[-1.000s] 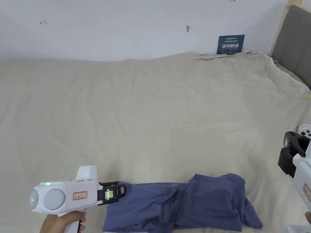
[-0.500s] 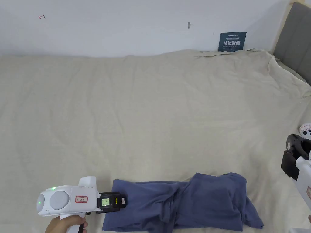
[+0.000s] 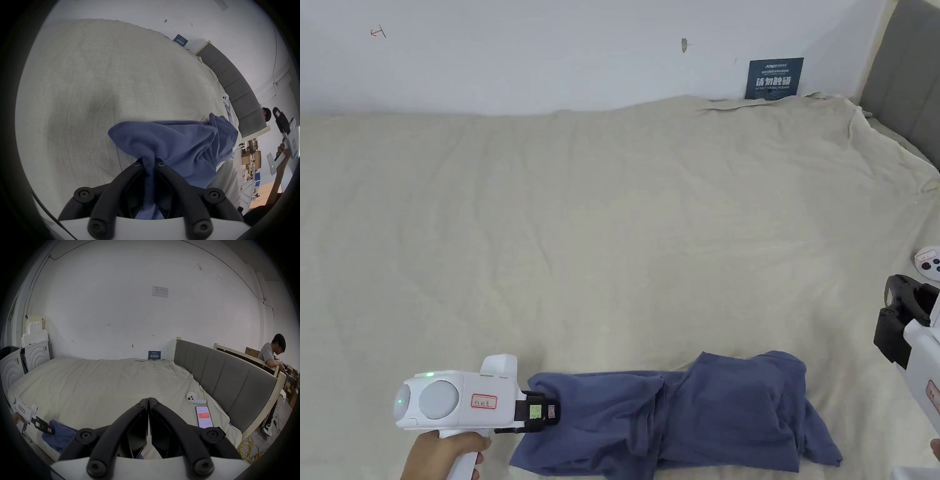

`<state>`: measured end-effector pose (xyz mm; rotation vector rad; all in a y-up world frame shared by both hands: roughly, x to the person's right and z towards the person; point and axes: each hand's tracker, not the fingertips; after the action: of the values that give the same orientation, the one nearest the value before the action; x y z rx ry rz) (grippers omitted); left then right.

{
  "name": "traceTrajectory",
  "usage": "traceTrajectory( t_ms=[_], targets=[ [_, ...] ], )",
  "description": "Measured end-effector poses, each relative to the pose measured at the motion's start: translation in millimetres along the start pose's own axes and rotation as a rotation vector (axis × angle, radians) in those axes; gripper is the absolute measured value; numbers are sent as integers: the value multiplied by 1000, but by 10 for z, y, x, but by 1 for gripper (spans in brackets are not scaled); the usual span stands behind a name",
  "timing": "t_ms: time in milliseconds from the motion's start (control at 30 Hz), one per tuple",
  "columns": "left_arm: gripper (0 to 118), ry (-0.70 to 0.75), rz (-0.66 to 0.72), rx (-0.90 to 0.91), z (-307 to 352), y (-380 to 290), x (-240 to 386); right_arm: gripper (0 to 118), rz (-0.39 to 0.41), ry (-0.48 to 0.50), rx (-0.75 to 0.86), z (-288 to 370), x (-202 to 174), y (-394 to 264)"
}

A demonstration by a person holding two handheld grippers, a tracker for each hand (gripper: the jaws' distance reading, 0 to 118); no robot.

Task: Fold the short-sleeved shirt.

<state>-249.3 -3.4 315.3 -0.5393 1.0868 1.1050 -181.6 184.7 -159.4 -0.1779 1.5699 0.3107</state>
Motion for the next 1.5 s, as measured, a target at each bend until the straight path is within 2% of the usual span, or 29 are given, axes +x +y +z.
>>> traceTrajectory(
  t_ms=[100, 333, 600, 700, 800, 1000, 1300, 1500],
  targets=[
    [5, 20, -23, 9, 89, 27, 42, 1, 1, 0, 1, -14, 15, 14],
    [4, 50, 21, 32, 508, 54, 47, 1, 1, 10, 11, -32, 2, 58],
    [4, 131, 164, 49, 961, 51, -264, 1, -1, 34, 17, -39, -28, 73],
    [4, 99, 219, 56, 1006, 105, -221, 1, -4, 39, 16, -46, -27, 64],
    [4, 14, 238, 66, 965, 226, 72, 1, -7, 40, 16, -44, -22, 50],
    [4, -73, 155, 40, 580, 509, 595, 1, -17, 30, 13, 13, 38, 30],
    [4, -110, -34, -77, -109, 571, 1677, 1, -20, 2, 14, 71, 173, 5],
    [4, -127, -110, -134, -544, 571, 2181, 1, -35, -18, 10, 97, 266, -32]
  ],
)
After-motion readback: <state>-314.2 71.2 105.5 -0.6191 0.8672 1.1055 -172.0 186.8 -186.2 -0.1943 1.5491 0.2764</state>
